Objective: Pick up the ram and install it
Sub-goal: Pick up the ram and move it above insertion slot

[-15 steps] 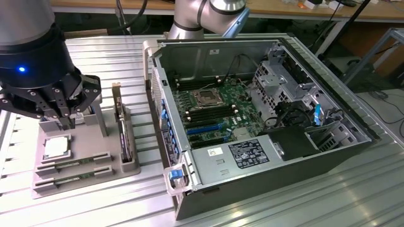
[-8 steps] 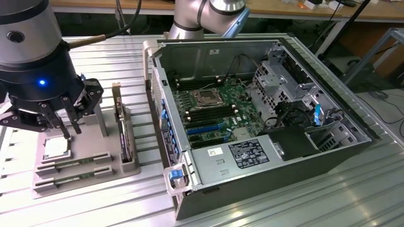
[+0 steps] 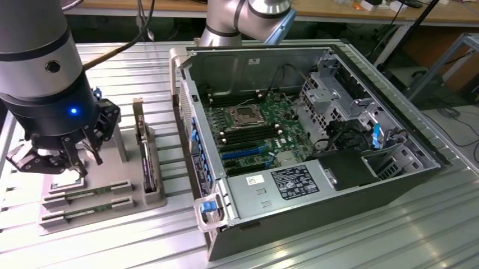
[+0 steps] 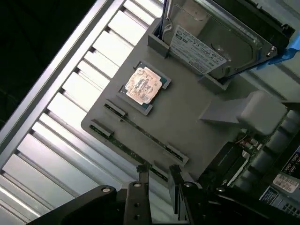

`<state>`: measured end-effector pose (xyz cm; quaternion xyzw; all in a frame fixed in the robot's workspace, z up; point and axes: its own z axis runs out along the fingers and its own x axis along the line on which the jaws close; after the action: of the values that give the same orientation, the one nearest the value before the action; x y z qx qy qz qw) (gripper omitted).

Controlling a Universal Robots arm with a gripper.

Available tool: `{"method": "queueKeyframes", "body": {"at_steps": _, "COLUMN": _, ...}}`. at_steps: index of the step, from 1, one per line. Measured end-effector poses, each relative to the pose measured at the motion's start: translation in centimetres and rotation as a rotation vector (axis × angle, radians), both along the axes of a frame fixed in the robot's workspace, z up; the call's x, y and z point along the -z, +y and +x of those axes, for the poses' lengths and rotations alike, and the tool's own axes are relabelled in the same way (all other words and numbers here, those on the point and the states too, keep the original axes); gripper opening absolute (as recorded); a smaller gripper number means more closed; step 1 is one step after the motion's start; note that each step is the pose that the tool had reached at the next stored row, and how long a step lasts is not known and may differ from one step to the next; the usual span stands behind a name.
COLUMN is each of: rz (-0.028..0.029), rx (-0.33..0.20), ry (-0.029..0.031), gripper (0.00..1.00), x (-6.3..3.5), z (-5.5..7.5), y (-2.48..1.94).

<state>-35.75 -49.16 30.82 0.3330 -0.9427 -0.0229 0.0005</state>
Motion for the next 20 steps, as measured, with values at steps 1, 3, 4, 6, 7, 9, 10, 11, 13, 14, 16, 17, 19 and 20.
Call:
{"method": "queueKeyframes", "body": {"at_steps": 1, "rz": 0.0000, "rx": -0.043, "ry": -0.0001, "gripper": 0.31, "x": 0.32, "z": 0.0, "y": 0.00}}
{"method": "queueKeyframes", "body": {"at_steps": 3, "rz": 0.0000, "rx": -0.125, "ry": 0.0000, "gripper": 0.31, "x": 0.92, "z": 0.0, "y": 0.00}}
{"method": "queueKeyframes", "body": {"at_steps": 4, "rz": 0.0000, "rx": -0.152, "ry": 0.0000, "gripper": 0.31, "x": 1.12, "z": 0.0, "y": 0.00}}
{"method": "queueKeyframes", "body": {"at_steps": 6, "rz": 0.0001, "rx": -0.235, "ry": -0.0001, "gripper": 0.31, "x": 1.74, "z": 0.0, "y": 0.00}}
{"method": "queueKeyframes", "body": {"at_steps": 7, "rz": 0.0001, "rx": -0.266, "ry": -0.0001, "gripper": 0.31, "x": 1.96, "z": 0.0, "y": 0.00}}
{"method": "queueKeyframes", "body": {"at_steps": 9, "rz": 0.0000, "rx": -0.304, "ry": 0.0000, "gripper": 0.31, "x": 2.24, "z": 0.0, "y": 0.00}}
{"method": "queueKeyframes", "body": {"at_steps": 10, "rz": 0.0001, "rx": -0.338, "ry": -0.0001, "gripper": 0.31, "x": 2.49, "z": 0.0, "y": 0.00}}
{"method": "queueKeyframes", "body": {"at_steps": 11, "rz": 0.0001, "rx": -0.369, "ry": -0.0001, "gripper": 0.31, "x": 2.72, "z": 0.0, "y": 0.00}}
{"method": "queueKeyframes", "body": {"at_steps": 13, "rz": 0.0000, "rx": -0.442, "ry": 0.0001, "gripper": 0.31, "x": 3.25, "z": 0.0, "y": 0.00}}
{"method": "queueKeyframes", "body": {"at_steps": 14, "rz": 0.0000, "rx": -0.468, "ry": 0.0000, "gripper": 0.31, "x": 3.44, "z": 0.0, "y": 0.00}}
{"method": "queueKeyframes", "body": {"at_steps": 16, "rz": 0.0001, "rx": -0.523, "ry": -0.0001, "gripper": 0.31, "x": 3.86, "z": 0.0, "y": 0.00}}
{"method": "queueKeyframes", "body": {"at_steps": 17, "rz": 0.0001, "rx": -0.558, "ry": 0.0000, "gripper": 0.31, "x": 4.11, "z": 0.0, "y": 0.00}}
{"method": "queueKeyframes", "body": {"at_steps": 19, "rz": 0.0001, "rx": -0.645, "ry": -0.0001, "gripper": 0.31, "x": 4.75, "z": 0.0, "y": 0.00}}
{"method": "queueKeyframes", "body": {"at_steps": 20, "rz": 0.0000, "rx": -0.680, "ry": 0.0000, "gripper": 0.31, "x": 5.00, "z": 0.0, "y": 0.00}}
